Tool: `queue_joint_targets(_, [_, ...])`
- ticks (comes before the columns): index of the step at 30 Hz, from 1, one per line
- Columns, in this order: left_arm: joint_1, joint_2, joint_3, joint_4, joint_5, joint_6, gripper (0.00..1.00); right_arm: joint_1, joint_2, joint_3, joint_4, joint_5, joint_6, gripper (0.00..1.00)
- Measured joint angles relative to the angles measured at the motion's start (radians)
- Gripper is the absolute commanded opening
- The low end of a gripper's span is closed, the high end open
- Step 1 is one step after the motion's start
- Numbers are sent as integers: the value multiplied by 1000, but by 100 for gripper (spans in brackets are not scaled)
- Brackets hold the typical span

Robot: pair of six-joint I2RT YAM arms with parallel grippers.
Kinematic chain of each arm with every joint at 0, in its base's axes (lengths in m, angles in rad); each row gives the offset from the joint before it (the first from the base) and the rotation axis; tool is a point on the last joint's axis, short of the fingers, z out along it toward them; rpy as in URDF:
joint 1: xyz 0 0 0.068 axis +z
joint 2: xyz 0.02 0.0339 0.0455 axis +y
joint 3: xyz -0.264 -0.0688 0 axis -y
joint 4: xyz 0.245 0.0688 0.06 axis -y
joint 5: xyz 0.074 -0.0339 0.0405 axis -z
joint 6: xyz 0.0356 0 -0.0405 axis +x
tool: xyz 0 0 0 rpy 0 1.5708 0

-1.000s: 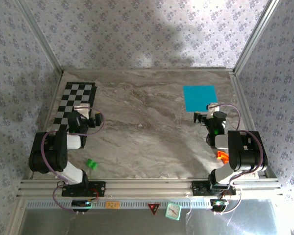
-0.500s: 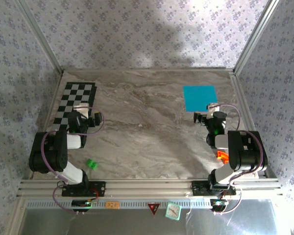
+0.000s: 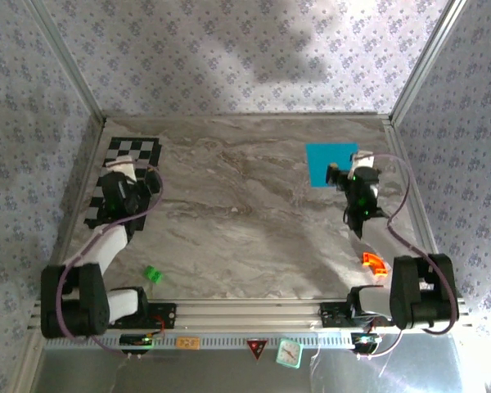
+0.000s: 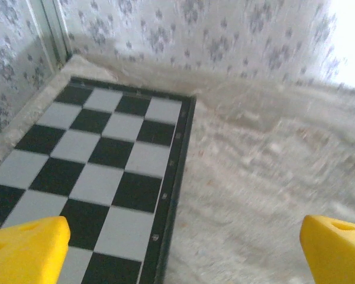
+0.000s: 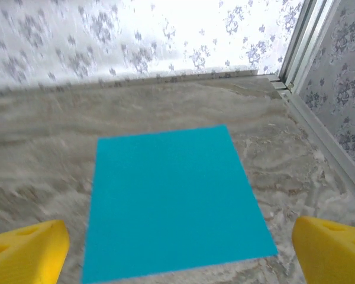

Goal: Fold a paper plane with a square sheet of paper (pick it up from the middle)

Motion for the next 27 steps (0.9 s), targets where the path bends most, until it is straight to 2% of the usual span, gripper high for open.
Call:
queue_joint_targets(4, [-10,-71,130,-203,37,-172,100,17,20,224,-242,-24,121,98])
queue_joint_targets(8, [-15,-68,193,-330,156,-288,99,20,143,397,-444,-143,211,79])
queue_joint_targets(12, [-68,-29,204,-424,246,-350,97,15,345,526,-584,-270,285,54])
queue_joint_targets(14, [-99,-5,206,-450,272,-365,97,5,450,594,-641,-309,313,47])
queue_joint_targets(19, [-175,74,230,-475,311,-398,97,-43,684,771,-740,-349,369,45])
queue_joint_targets(27, [-280,238,296,-457,320,-427,100,-99,866,956,-841,-317,392,51])
